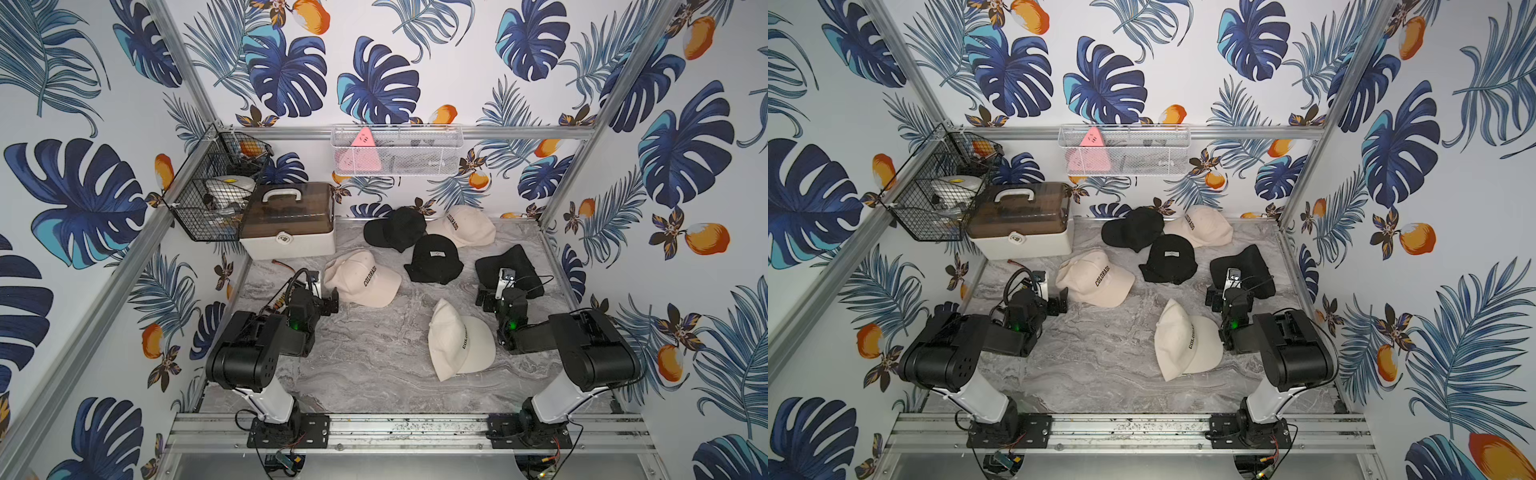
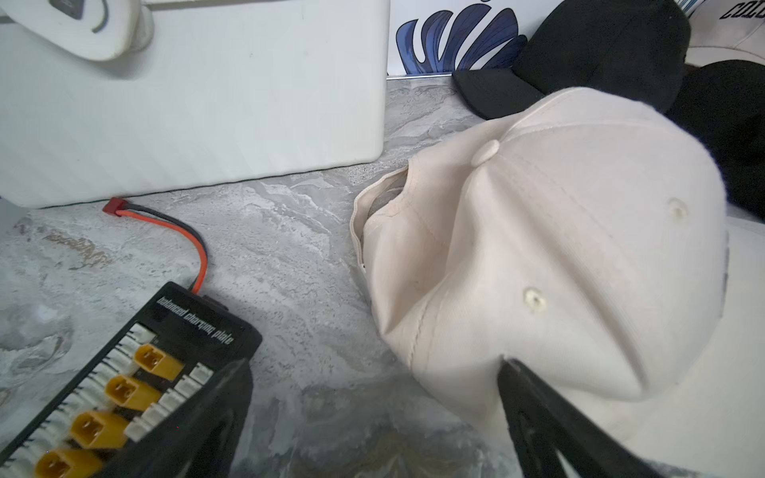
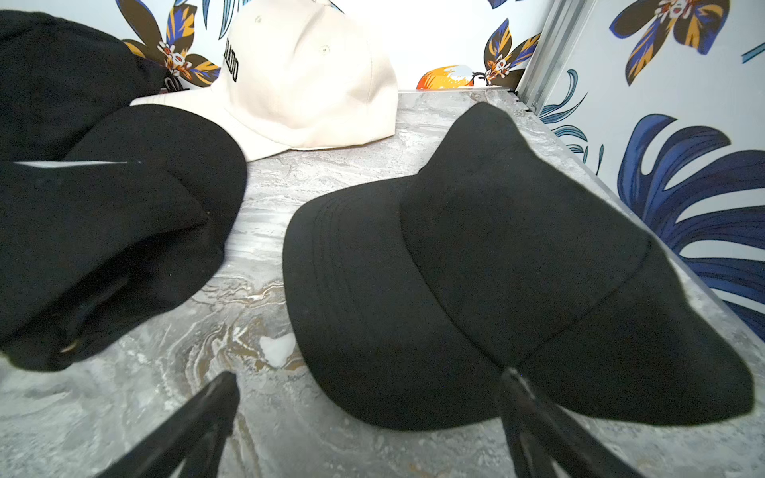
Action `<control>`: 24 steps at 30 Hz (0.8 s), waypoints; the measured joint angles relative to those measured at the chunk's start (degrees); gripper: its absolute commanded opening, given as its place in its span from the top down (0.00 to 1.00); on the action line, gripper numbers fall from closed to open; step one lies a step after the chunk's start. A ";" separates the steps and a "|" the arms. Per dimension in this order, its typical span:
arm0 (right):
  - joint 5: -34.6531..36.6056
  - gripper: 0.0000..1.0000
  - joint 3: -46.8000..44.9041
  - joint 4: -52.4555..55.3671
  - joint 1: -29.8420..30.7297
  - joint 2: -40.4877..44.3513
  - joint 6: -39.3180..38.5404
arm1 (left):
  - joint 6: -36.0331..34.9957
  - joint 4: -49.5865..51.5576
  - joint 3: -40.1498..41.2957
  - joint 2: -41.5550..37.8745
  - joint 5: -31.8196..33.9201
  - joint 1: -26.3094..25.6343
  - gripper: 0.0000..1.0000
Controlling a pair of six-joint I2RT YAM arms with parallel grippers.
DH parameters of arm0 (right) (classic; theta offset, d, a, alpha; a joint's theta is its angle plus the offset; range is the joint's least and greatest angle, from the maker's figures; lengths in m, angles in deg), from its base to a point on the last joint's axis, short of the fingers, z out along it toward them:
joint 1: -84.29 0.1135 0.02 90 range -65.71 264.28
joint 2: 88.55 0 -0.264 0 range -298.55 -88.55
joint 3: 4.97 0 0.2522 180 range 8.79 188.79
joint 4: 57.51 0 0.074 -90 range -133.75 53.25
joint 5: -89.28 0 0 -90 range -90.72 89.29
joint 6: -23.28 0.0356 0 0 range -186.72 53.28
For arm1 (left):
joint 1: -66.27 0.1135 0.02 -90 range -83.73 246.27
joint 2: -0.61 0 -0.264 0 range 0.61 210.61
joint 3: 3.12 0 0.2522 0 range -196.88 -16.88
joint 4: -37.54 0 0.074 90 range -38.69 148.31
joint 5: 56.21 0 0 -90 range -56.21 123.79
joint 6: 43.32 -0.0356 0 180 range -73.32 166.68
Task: Stack the baseball caps by color
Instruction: Adjust the baseball cap at the center of the board.
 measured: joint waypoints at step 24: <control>3.65 0.00 6.43 26.58 0.17 28.13 6.05 | 0.02 0.00 0.02 0.00 0.39 0.00 0.01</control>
